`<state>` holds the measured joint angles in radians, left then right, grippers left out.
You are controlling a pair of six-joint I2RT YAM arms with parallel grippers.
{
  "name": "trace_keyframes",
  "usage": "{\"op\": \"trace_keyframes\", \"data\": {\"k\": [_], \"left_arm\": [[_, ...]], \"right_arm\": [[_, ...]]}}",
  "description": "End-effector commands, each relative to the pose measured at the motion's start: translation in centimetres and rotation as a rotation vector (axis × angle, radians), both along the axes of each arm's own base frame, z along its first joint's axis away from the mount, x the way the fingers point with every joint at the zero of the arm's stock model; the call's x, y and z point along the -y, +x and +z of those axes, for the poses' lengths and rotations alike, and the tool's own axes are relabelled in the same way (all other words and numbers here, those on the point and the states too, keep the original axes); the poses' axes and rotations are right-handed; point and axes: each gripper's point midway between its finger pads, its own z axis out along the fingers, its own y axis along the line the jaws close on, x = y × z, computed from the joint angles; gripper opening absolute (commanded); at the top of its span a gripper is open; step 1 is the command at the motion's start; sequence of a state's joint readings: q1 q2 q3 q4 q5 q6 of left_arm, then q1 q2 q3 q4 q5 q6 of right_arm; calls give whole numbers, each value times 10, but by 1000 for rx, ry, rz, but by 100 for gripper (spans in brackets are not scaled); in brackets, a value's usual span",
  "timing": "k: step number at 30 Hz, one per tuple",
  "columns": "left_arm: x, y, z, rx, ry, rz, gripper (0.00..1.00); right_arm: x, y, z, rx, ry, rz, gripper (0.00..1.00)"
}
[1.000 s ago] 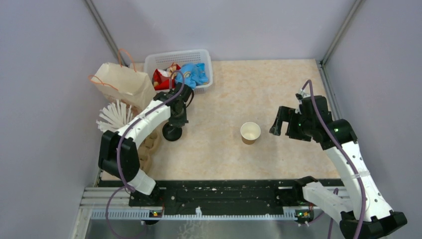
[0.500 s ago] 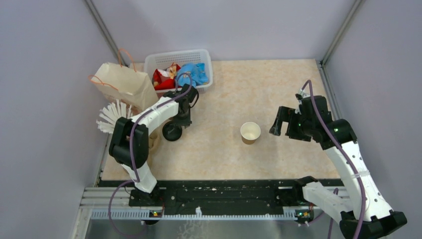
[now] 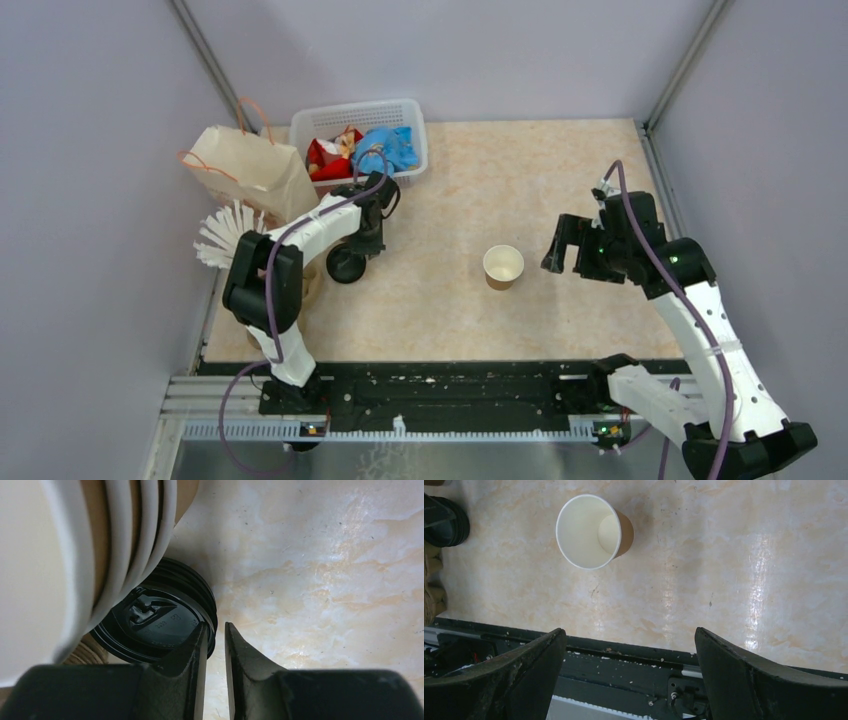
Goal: Pack the takeout coffee
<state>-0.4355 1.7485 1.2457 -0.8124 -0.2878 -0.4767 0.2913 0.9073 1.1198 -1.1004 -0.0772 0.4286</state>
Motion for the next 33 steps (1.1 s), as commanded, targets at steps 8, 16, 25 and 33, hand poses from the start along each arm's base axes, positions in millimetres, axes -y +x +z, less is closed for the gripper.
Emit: {"op": "trace_keyframes", "data": {"k": [8,16,25,33], "left_arm": [[-5,9,1,31,26,10,17],[-7,8,11,42,27,14,1],[-5,5,31,65,-1,18,0],[0,-6,68,94,-61,17,0]], "right_arm": [[-1,4,2,21,-1,16,99],[-1,3,2,23,2,12,99],[-1,3,2,26,8,6,99],[-1,2,0,26,5,9,99]]}}
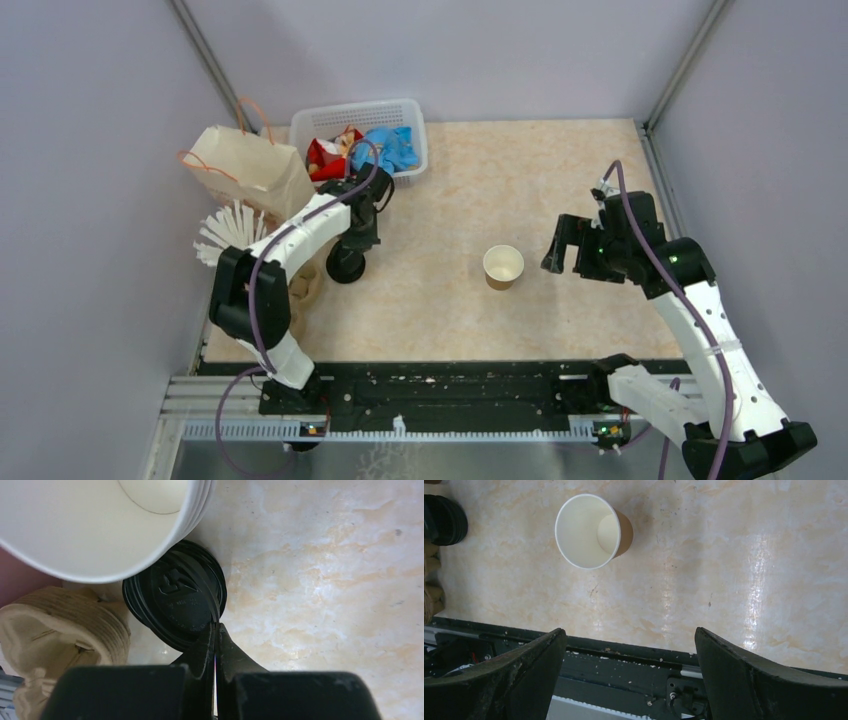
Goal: Pack the takeout coffee
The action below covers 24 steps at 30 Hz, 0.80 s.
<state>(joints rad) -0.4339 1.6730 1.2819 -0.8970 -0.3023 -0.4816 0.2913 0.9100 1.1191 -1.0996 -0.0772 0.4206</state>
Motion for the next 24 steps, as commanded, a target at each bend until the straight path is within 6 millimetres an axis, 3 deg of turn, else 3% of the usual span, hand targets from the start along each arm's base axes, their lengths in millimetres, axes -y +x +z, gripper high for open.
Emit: {"op": "trace_keyframes", "data": {"k": [1,8,12,17,24], "left_arm": [[8,-2,40,61,-73,5,0],[23,-5,66,93,-176,-22,0],[52,-10,97,112,-351,-90,0],[114,-23,161,221,-744,-303,0],[166,-49,249,317,-1197,-505,0]], "right_arm": [[-1,2,1,26,11,5,99],[-7,3,1,24,31,27,99],[-26,2,9,39,121,103,99],[-68,2,31,79,334,250,99],[-135,14,84,182,729,421,99]]}}
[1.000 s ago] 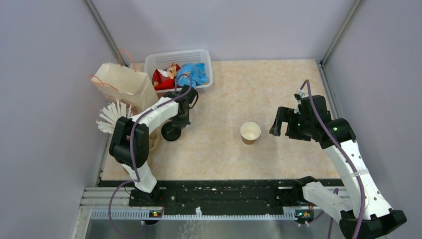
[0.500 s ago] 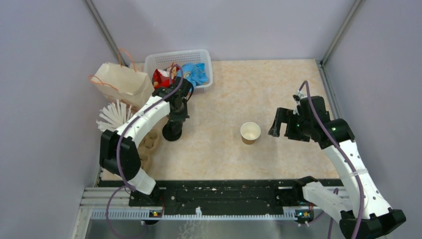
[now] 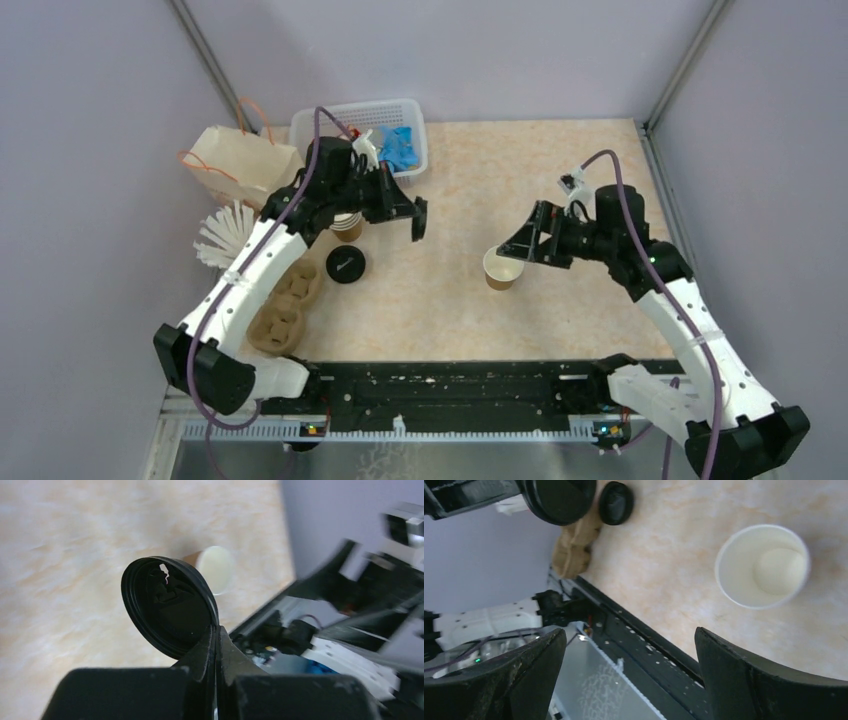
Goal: Pack the takeout coffee
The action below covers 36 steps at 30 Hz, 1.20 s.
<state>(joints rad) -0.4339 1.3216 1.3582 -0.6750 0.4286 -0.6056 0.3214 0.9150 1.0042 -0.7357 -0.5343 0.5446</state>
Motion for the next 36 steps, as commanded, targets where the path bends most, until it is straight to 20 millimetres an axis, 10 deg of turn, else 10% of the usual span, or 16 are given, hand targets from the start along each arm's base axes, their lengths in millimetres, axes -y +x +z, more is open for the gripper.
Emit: {"op": "trace_keyframes", "data": {"k": [1,9,14,24,29,36], "left_arm": [[41,-24,70,88,-348,-220,0],[51,-31,90,82,-470,-282,0],[34,-12,14,-85,-158,-154,2],[85,-86,-107,75,322,-413,71],[101,-117,-140,403,308,-531,84],[97,-112,-149,855,263,-601,86]], "right_arm": [[-51,11,61,124,342,147,99],[-75,35,91,154,504,138,99],[-51,47,40,56,243,-15,99],[38,20,-3,50,-121,-243,99],[59,2,1,78,-171,-303,99],[60,-17,18,102,-101,-317,99]]}}
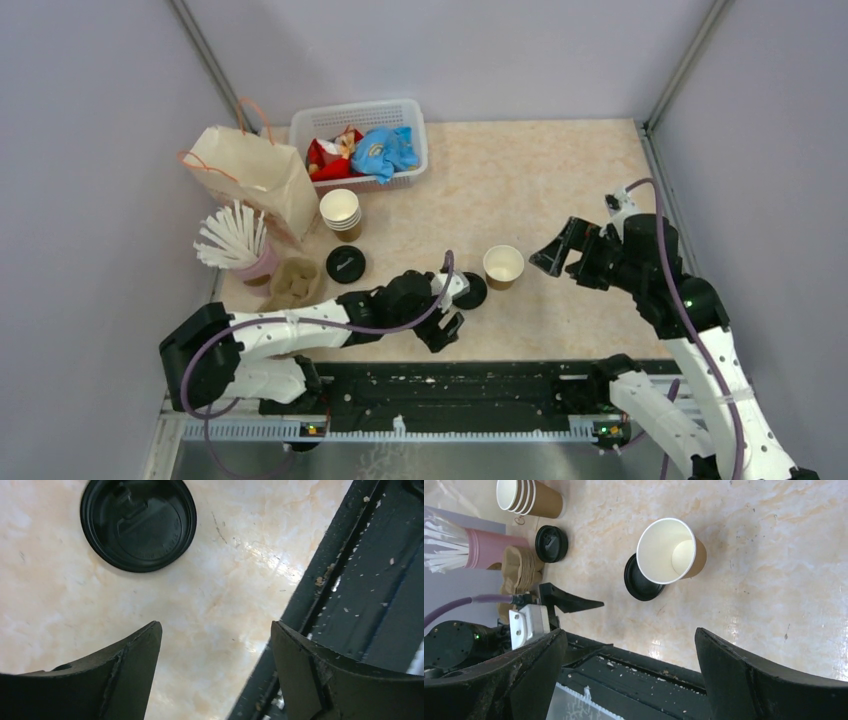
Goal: Pack the takeout coffee
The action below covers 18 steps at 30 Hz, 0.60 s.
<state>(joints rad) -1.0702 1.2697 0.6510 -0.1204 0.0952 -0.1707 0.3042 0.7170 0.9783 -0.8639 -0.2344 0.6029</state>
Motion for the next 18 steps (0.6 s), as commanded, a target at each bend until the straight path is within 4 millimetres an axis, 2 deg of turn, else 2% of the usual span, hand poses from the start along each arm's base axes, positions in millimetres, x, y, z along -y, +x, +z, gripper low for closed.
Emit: {"op": "trace_keyframes", "data": {"k": [1,6,9,14,18], "left_arm": [[32,33,53,420,-244,-129,85],[44,24,43,461,-238,-270,82],[48,32,44,533,-237,-283,81],[61,33,19,519,-185,-365,74],[70,40,7,521,-160,-373,70]], "right_arm": [[6,-9,22,45,13,-23,99],[11,-19,28,51,18,-39,99],[12,-23,29,47,28,-44,99],[12,-28,32,47,42,-49,99],[13,-30,34,45,43,-49,99]]}}
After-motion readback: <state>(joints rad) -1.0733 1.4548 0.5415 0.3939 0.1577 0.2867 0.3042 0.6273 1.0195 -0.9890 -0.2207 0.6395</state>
